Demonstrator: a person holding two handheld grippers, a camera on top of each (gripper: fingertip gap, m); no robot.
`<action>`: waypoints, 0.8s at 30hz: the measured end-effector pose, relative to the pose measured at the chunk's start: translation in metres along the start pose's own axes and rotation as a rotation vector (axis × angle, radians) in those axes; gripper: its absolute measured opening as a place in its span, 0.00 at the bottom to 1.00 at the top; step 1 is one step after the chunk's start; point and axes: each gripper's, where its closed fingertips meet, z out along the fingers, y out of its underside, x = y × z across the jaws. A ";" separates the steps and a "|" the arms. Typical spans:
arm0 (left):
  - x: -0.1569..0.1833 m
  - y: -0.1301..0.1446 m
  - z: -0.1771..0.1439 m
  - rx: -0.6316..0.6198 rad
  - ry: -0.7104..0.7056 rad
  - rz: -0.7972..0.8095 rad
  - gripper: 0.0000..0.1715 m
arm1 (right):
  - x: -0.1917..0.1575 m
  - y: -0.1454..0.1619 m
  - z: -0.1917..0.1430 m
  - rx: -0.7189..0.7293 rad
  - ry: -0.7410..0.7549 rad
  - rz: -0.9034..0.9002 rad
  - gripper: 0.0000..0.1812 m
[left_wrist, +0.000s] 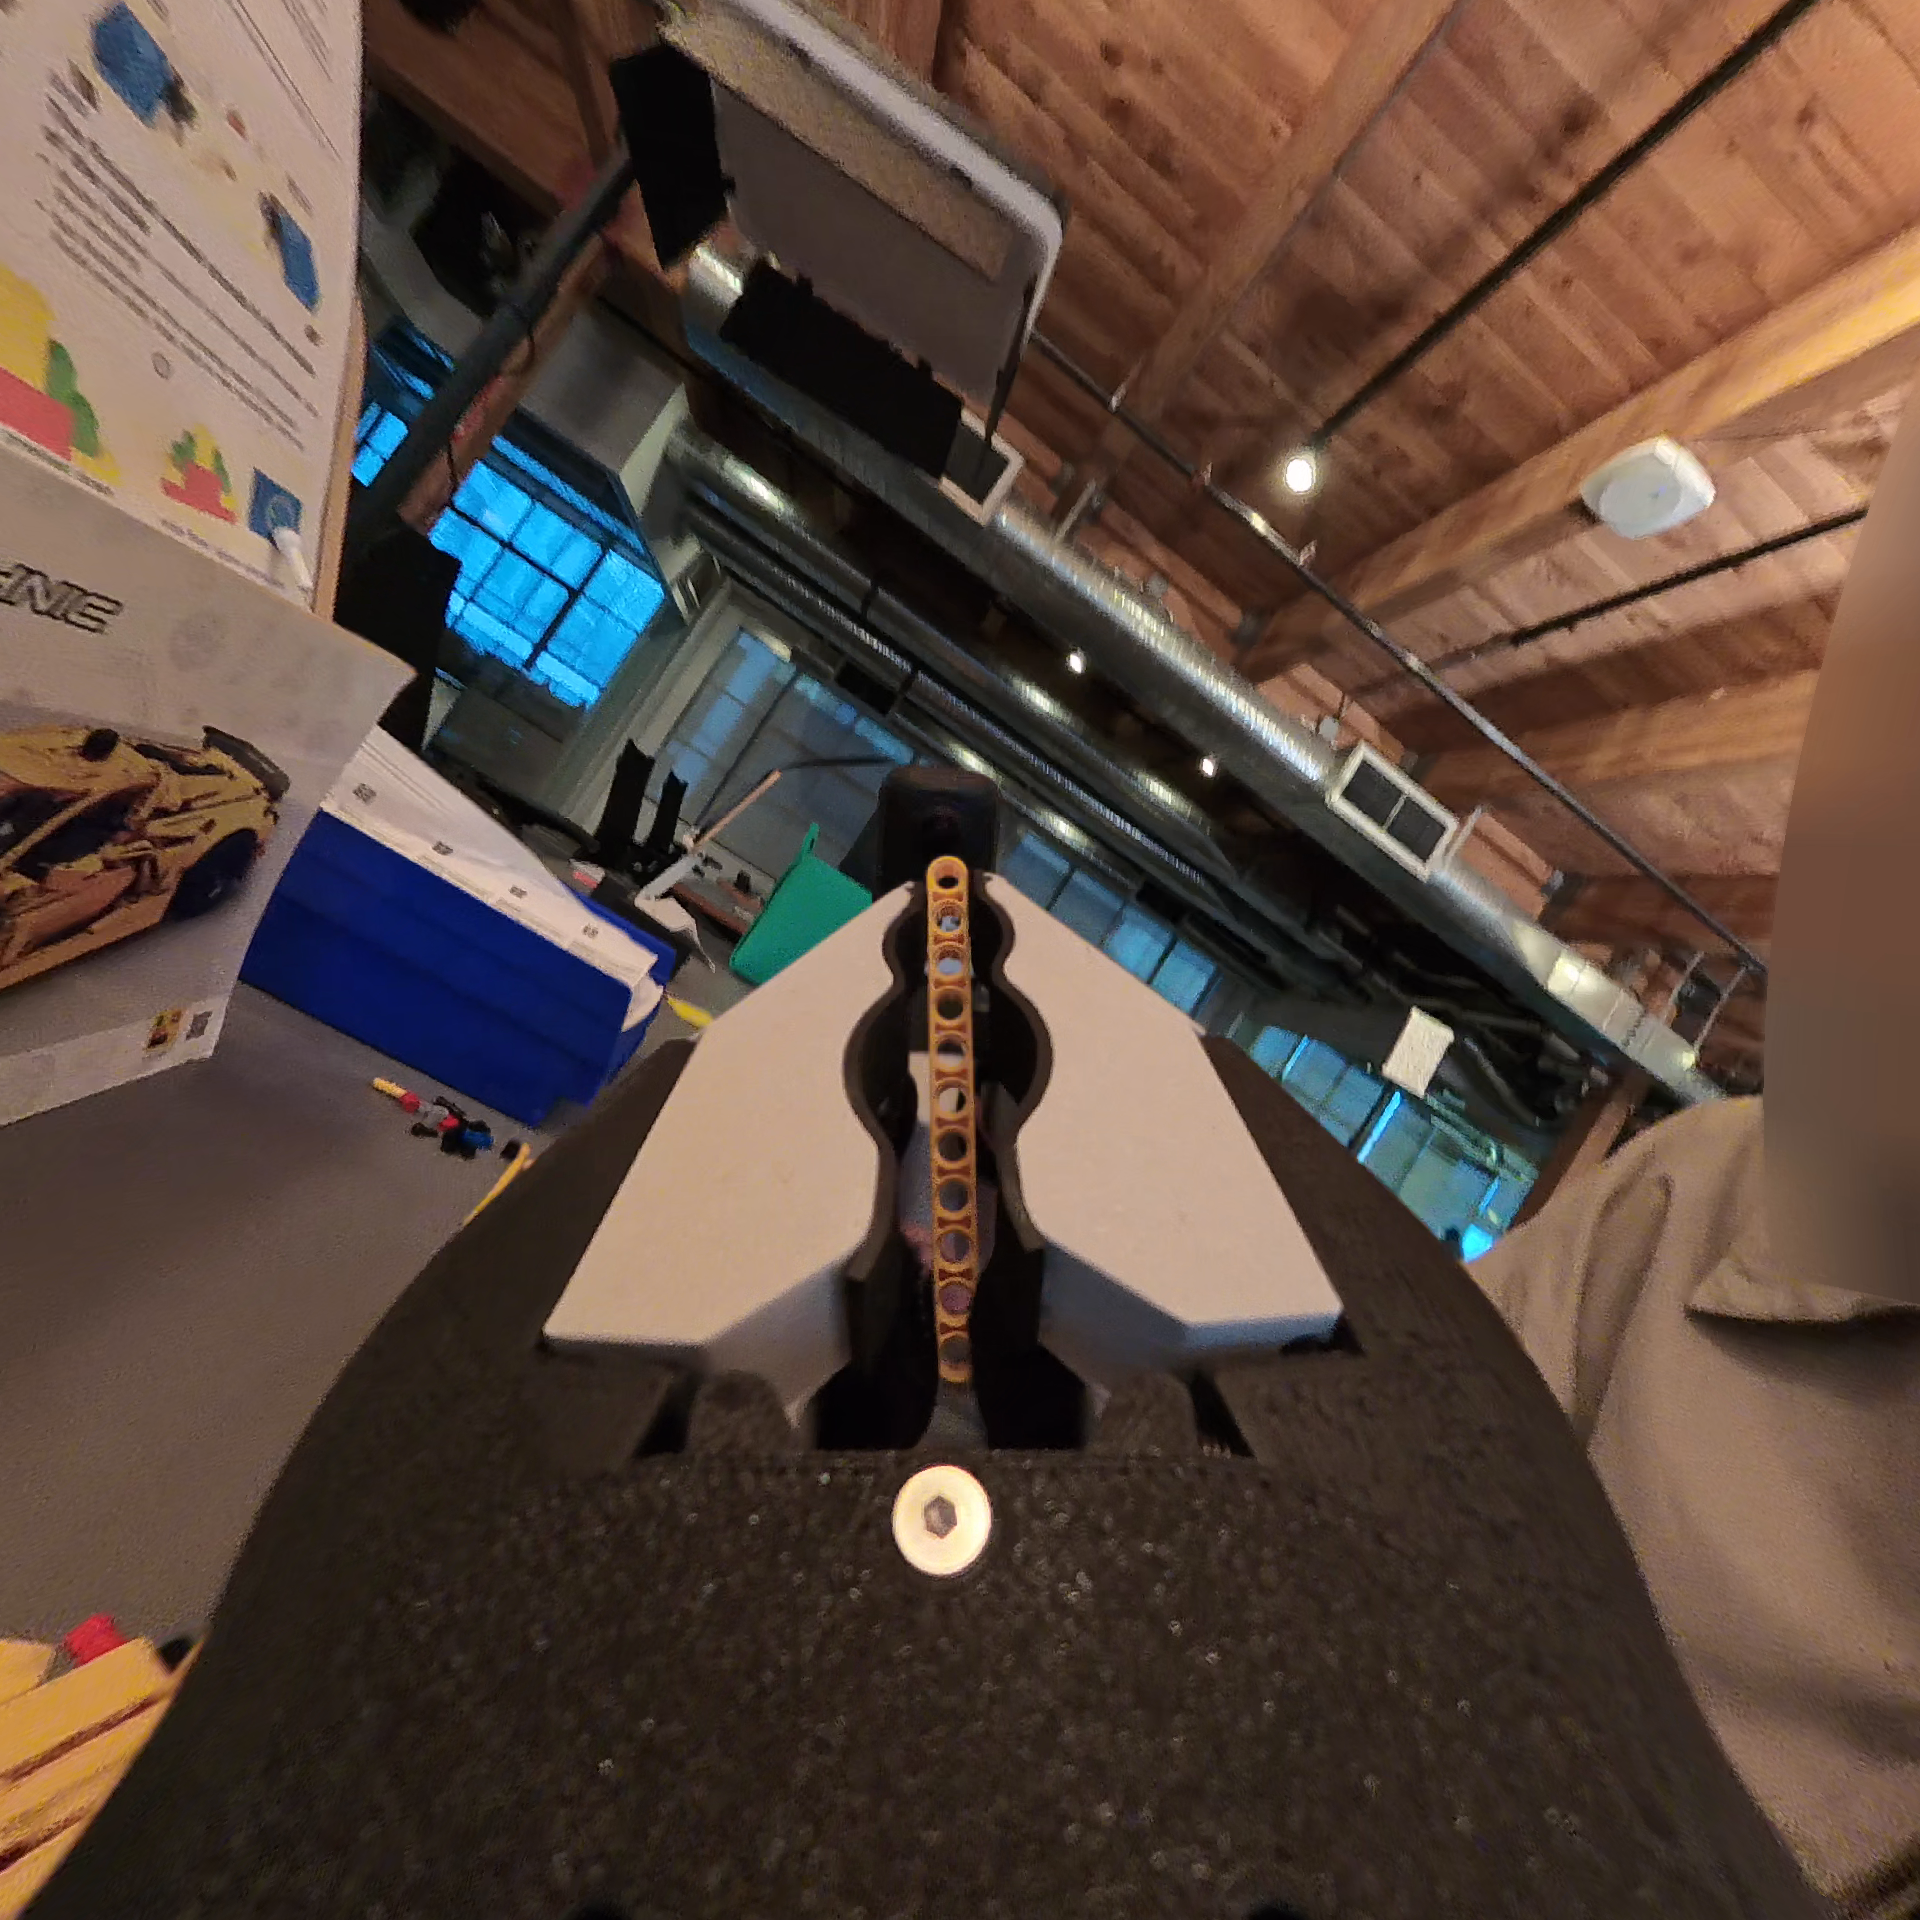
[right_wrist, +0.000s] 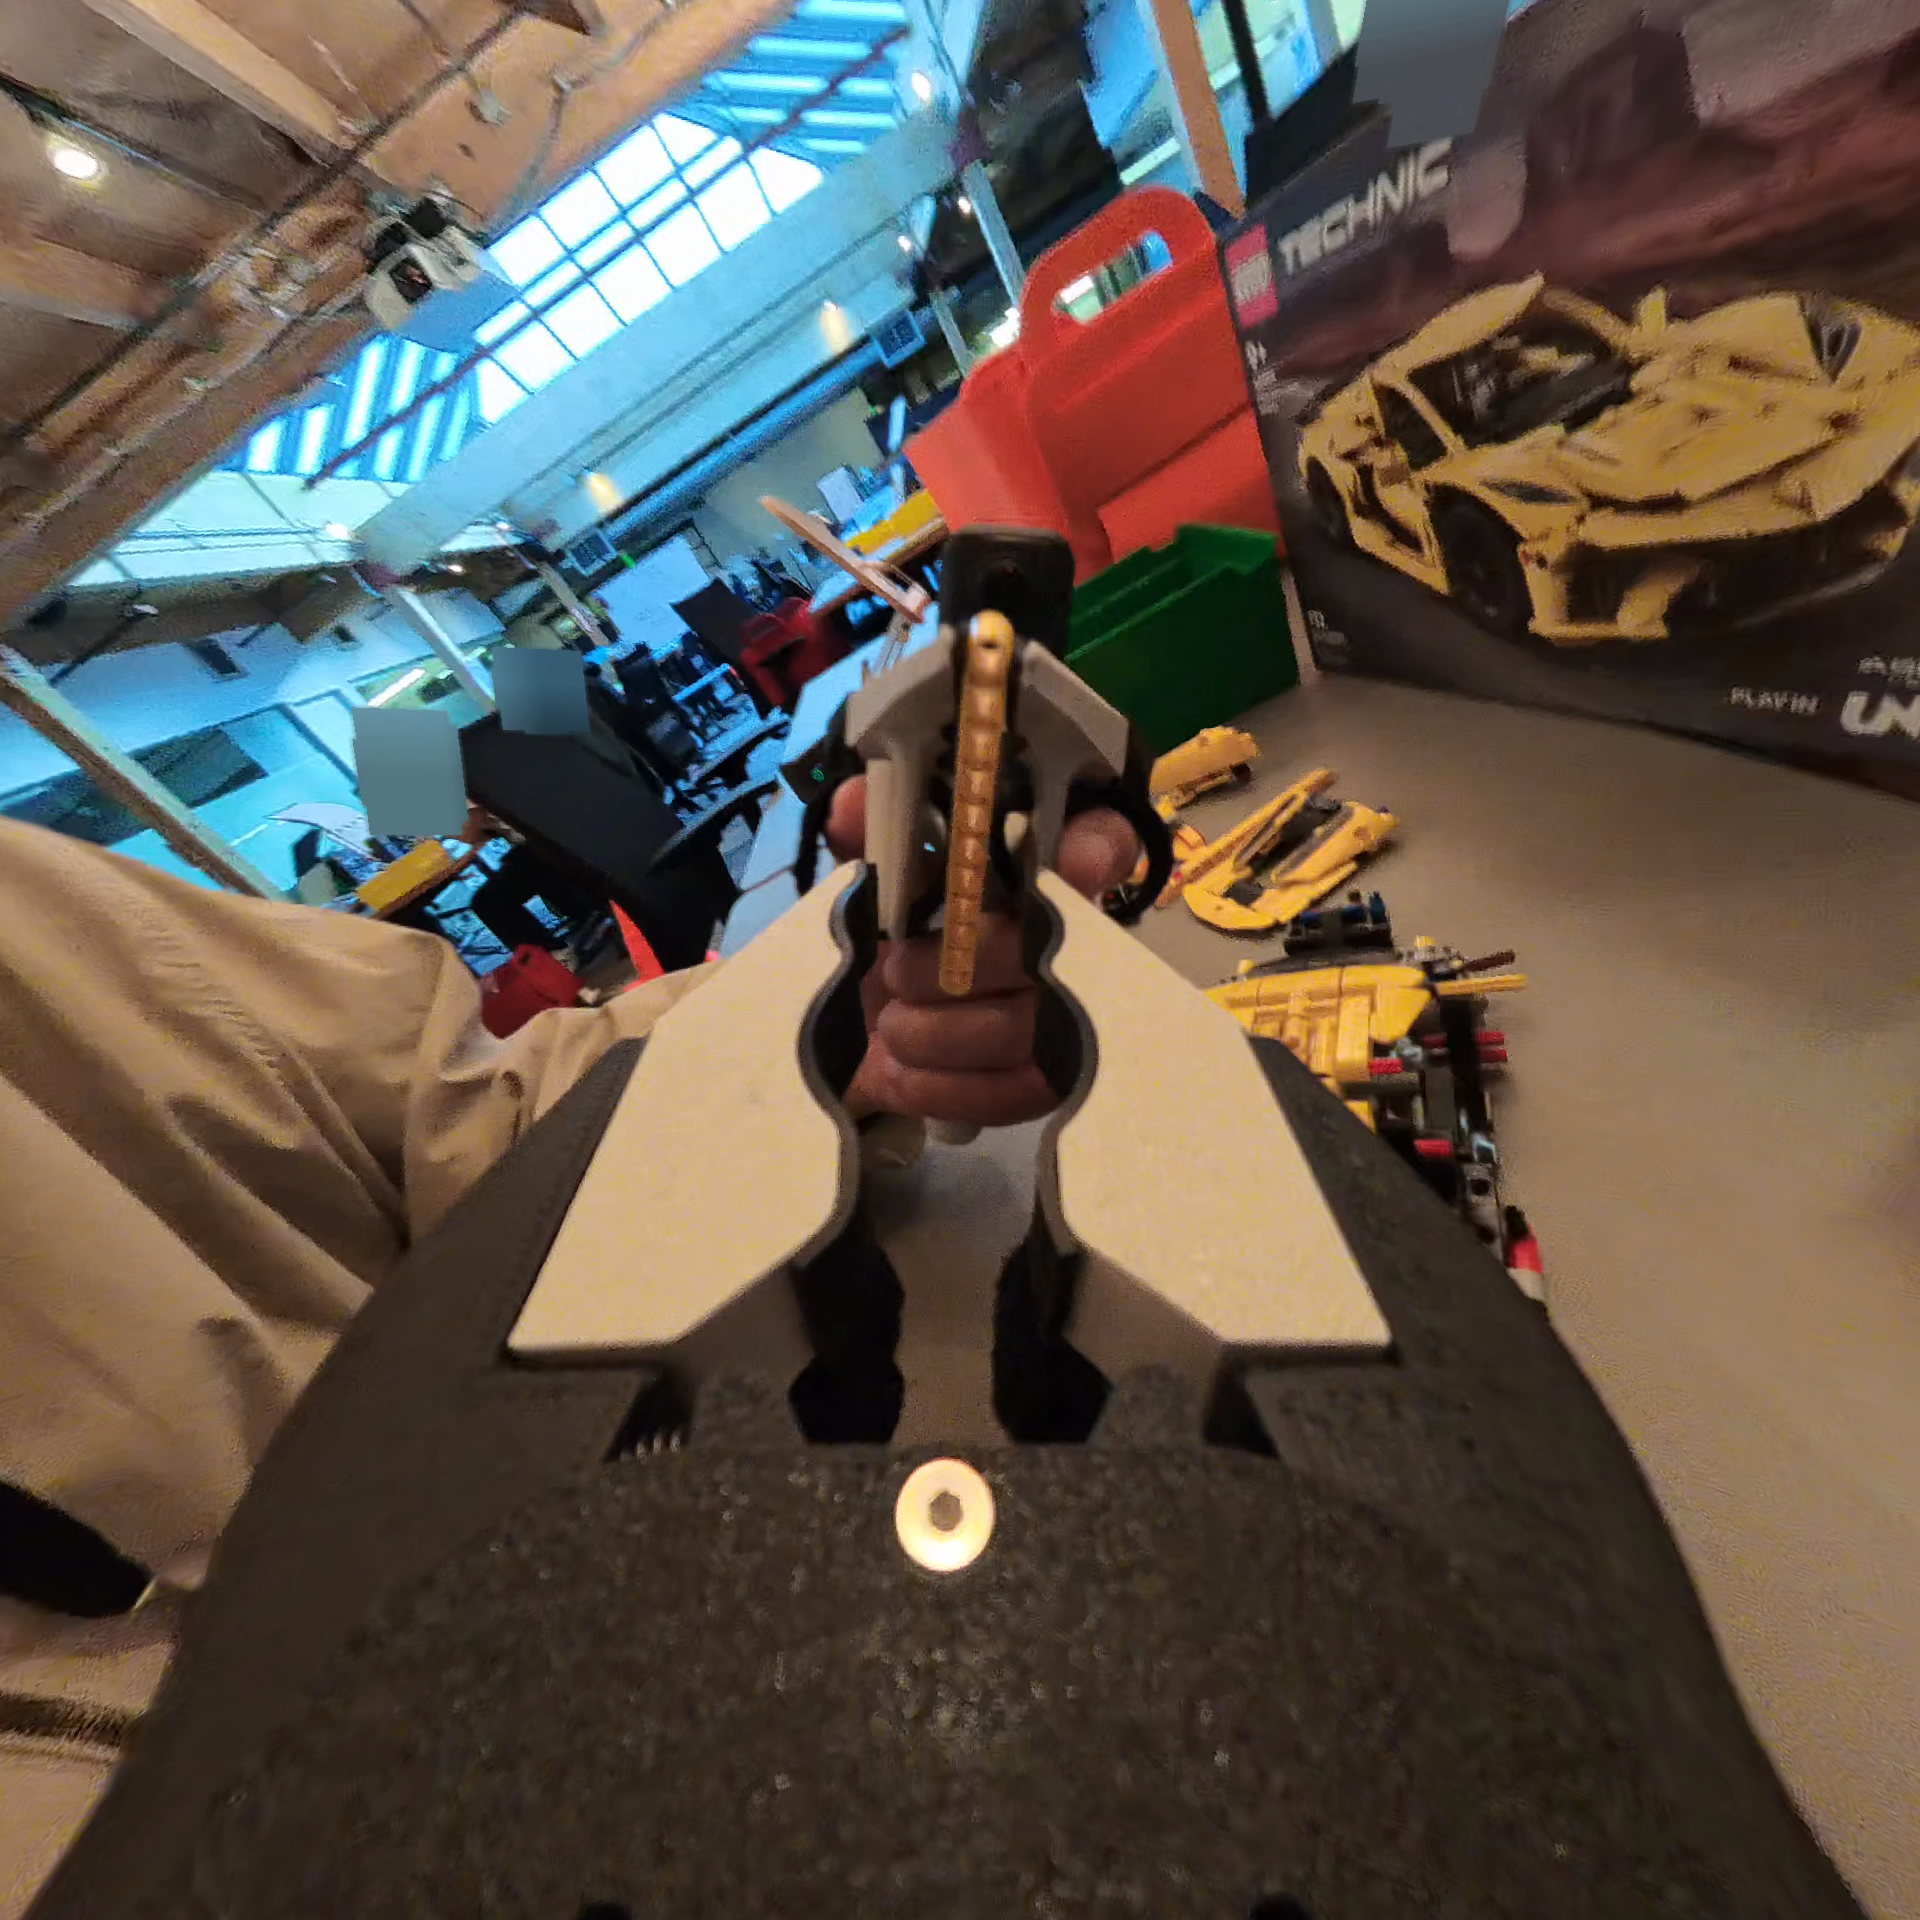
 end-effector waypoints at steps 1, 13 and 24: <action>0.000 -0.001 0.000 0.018 0.004 -0.013 0.03 | 0.004 0.003 0.005 0.001 0.026 -0.007 0.13; -0.028 0.006 -0.008 -0.103 -0.202 0.149 0.08 | 0.089 0.038 -0.094 -0.386 0.544 -0.012 0.03; -0.030 0.037 0.001 -0.265 -0.229 0.222 0.08 | 0.105 0.117 -0.310 -0.913 1.104 0.314 0.08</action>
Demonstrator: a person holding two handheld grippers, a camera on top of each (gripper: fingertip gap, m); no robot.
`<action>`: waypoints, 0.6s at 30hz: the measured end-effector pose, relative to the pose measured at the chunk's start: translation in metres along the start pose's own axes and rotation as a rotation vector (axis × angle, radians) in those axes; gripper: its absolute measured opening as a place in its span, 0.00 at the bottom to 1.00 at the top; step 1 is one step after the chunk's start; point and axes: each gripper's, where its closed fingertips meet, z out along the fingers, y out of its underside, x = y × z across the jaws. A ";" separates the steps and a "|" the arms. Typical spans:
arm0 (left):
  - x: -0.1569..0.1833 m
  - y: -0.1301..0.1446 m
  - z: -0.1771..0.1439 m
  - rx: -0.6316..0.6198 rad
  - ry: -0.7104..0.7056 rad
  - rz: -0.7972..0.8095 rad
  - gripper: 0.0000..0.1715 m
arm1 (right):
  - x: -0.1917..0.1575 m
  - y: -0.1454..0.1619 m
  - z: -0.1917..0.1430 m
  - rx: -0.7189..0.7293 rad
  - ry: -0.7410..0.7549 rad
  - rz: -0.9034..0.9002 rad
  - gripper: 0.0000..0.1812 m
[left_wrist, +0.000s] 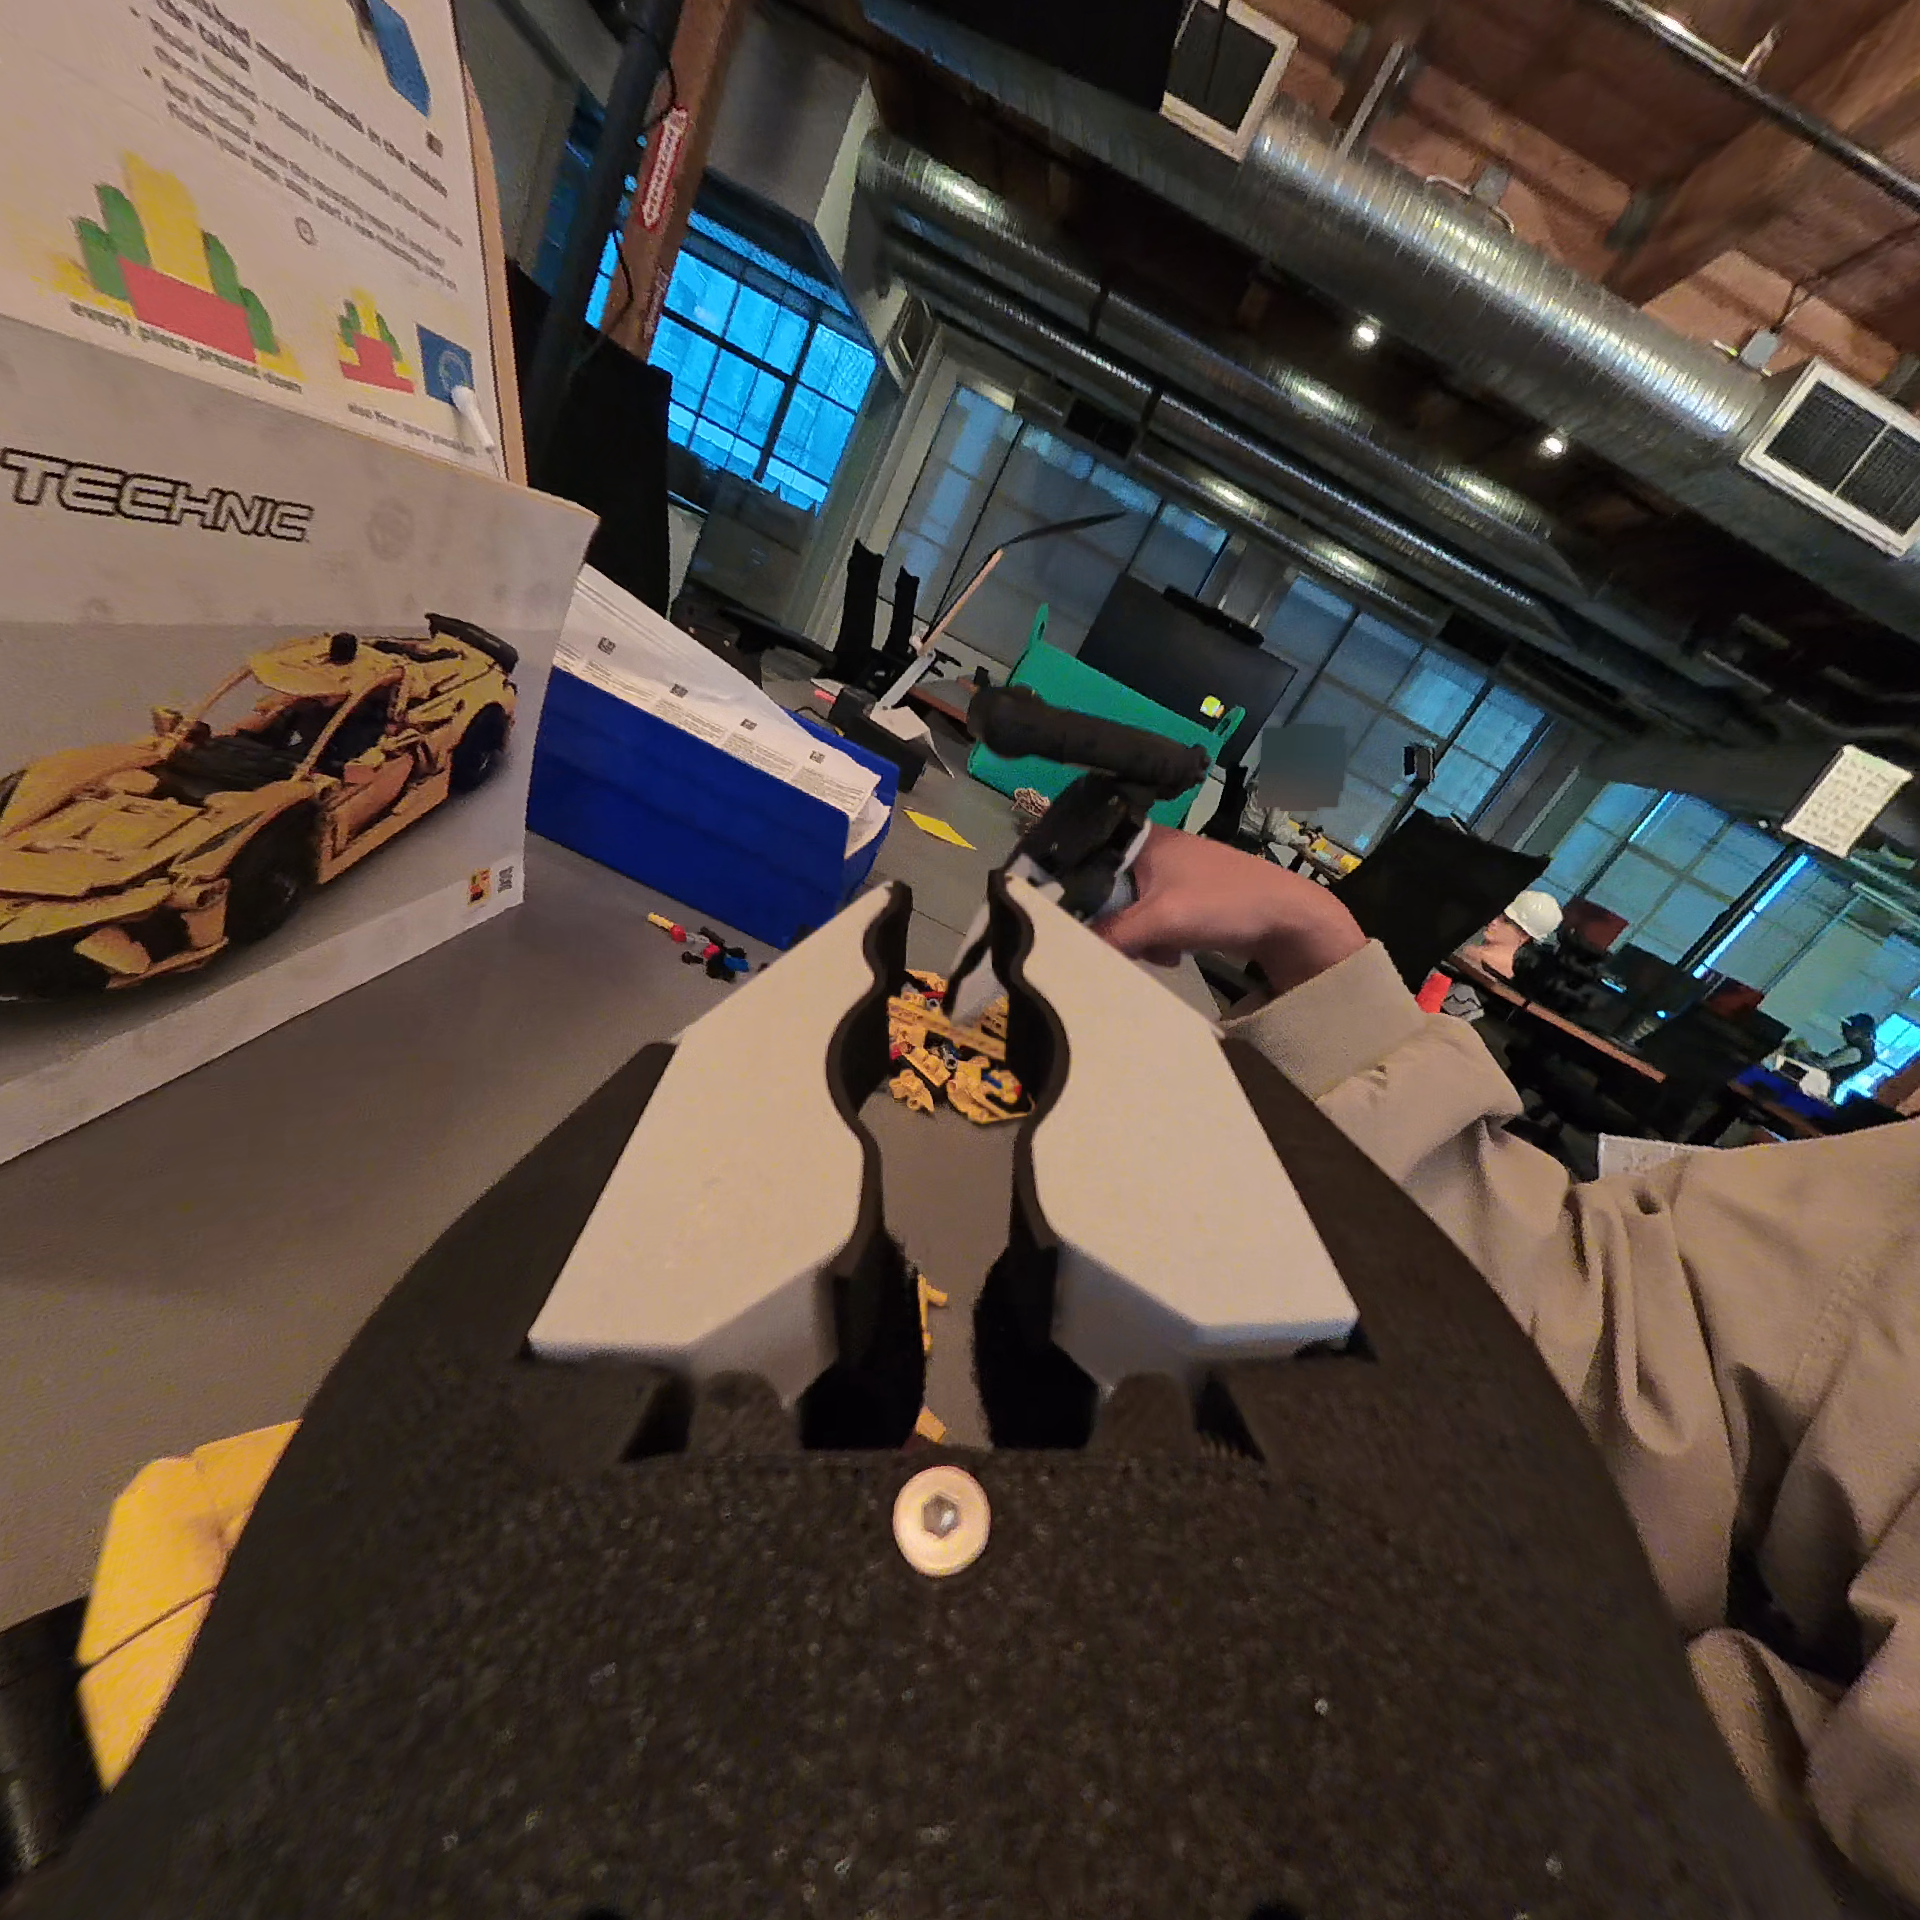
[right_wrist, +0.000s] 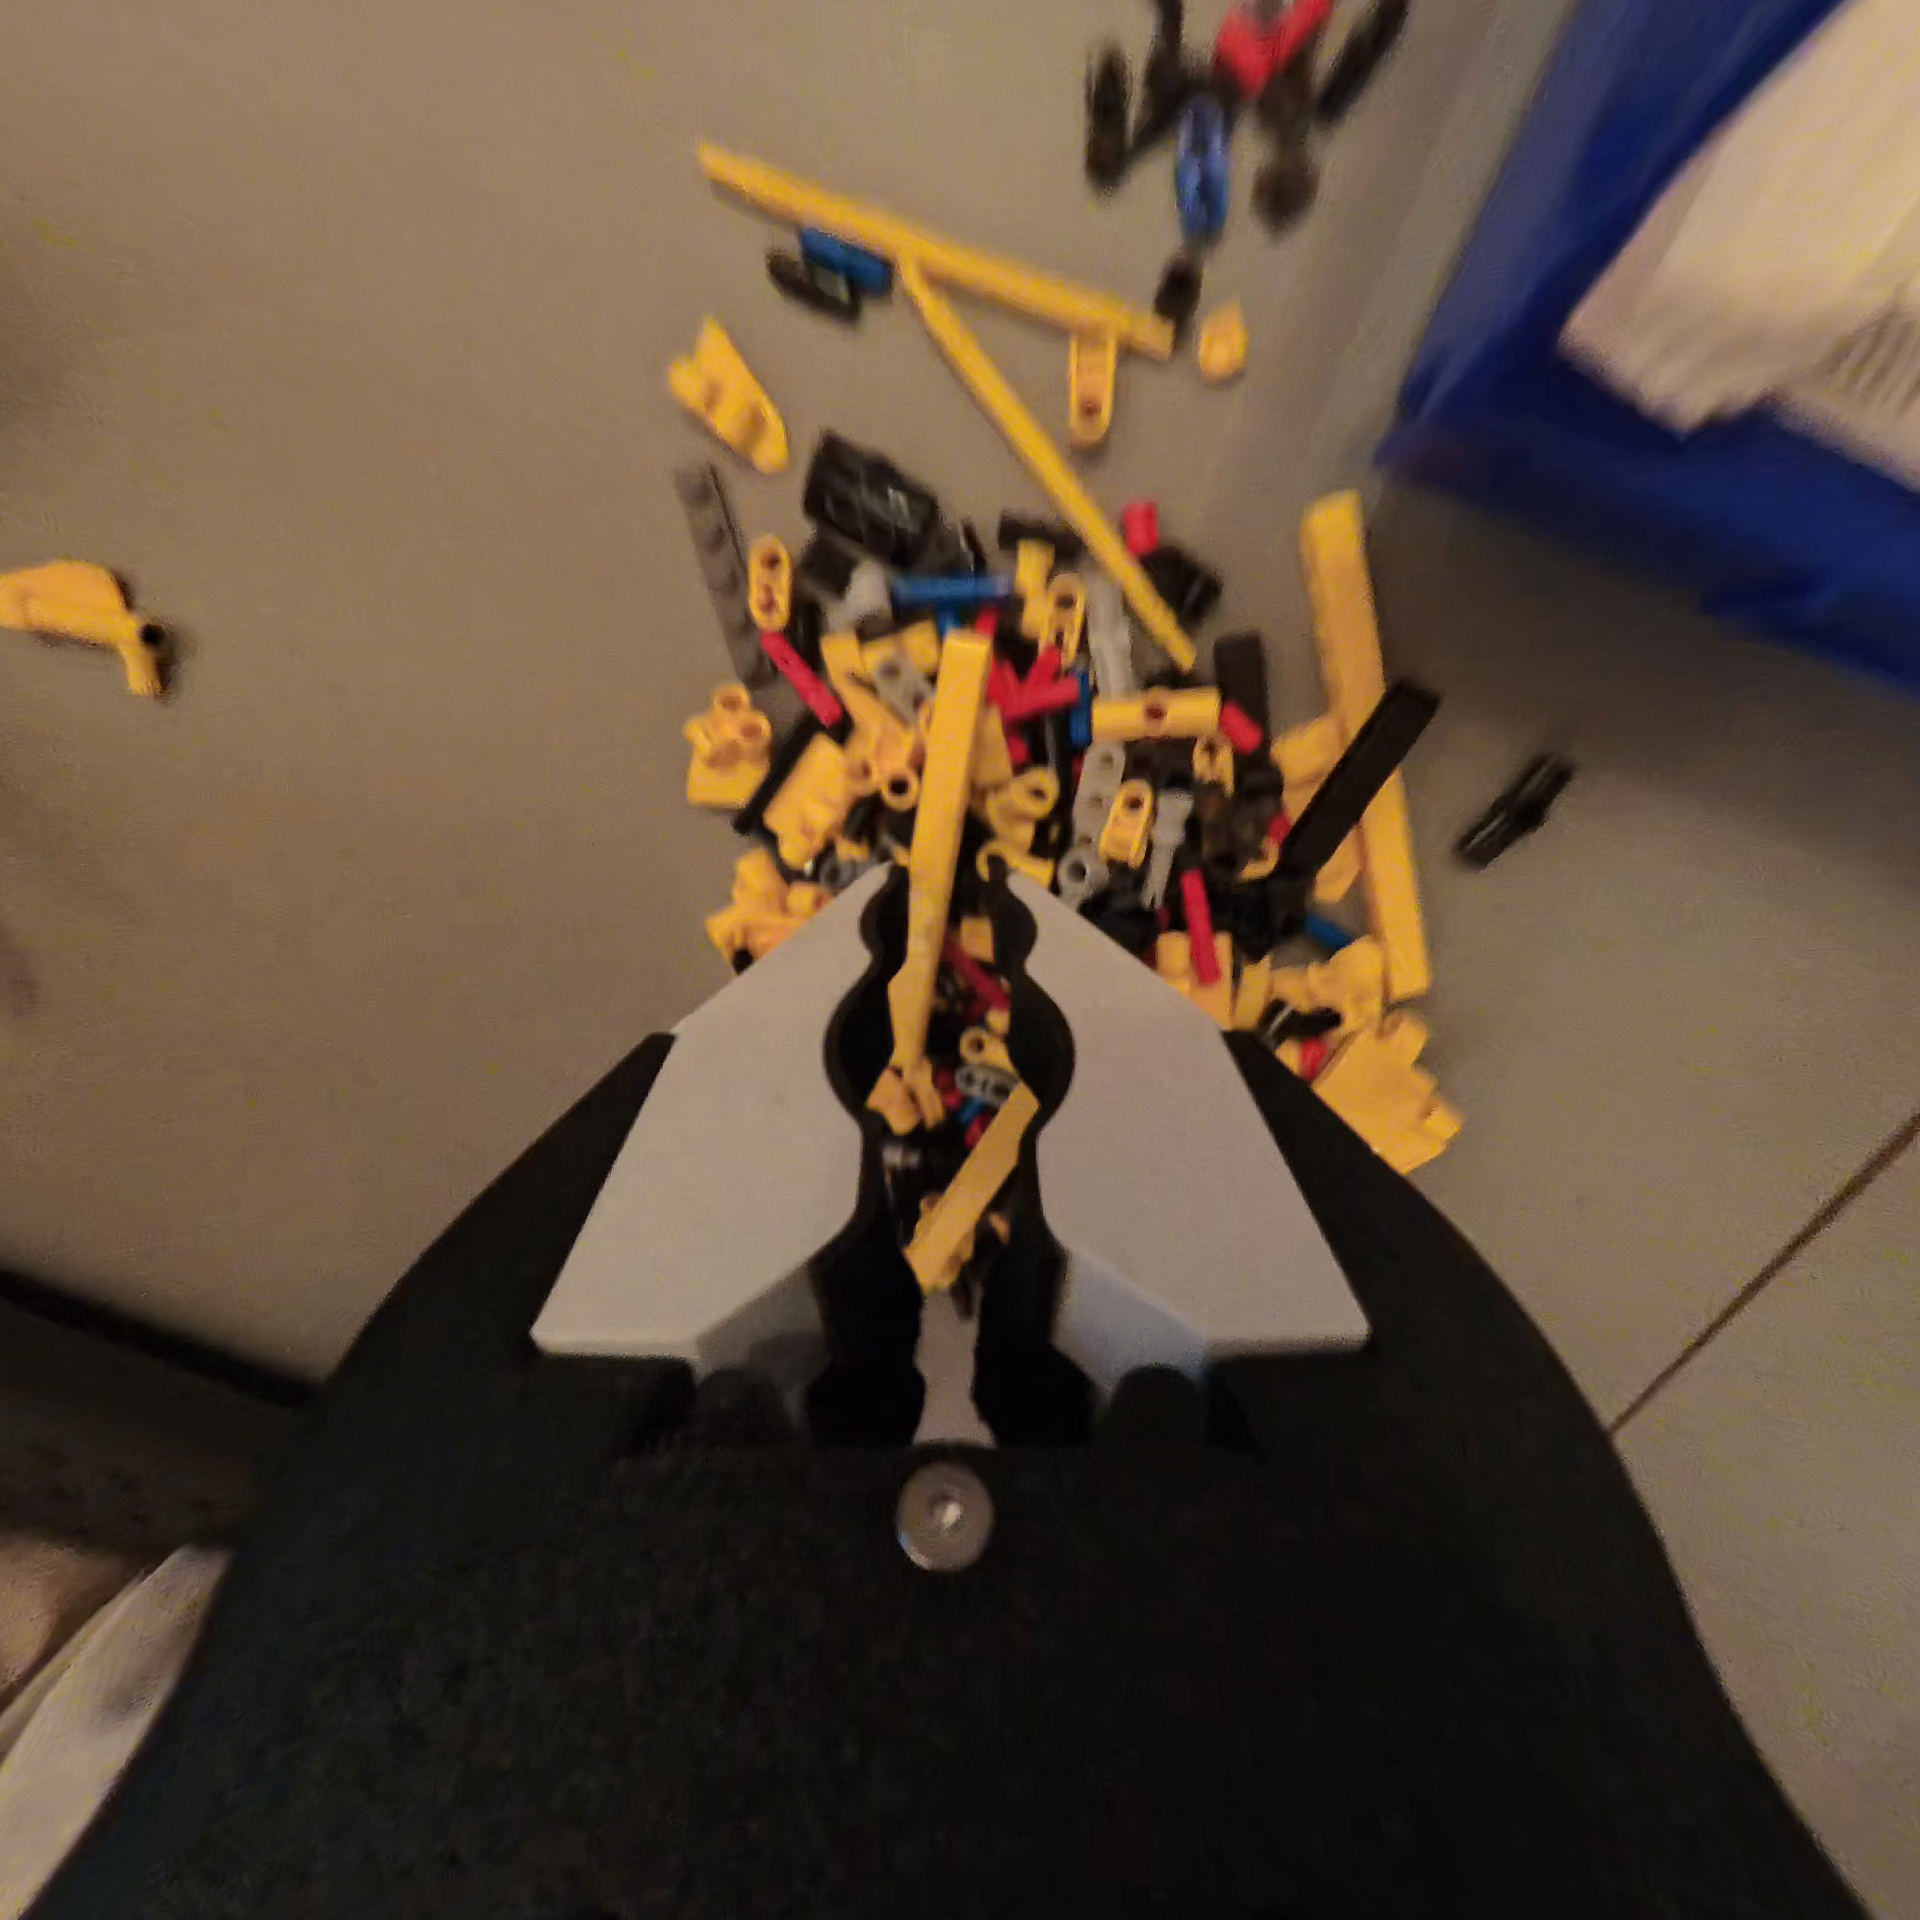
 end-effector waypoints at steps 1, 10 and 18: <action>0.001 0.001 0.001 -0.009 0.004 0.003 0.08 | -0.004 -0.012 -0.004 0.049 0.022 -0.035 0.10; -0.006 -0.009 -0.009 0.027 -0.017 0.003 0.08 | -0.163 -0.064 0.003 0.304 -0.375 -0.639 0.19; -0.006 -0.011 -0.011 0.038 -0.010 -0.004 0.07 | -0.187 -0.036 0.043 0.106 -0.493 -0.716 0.16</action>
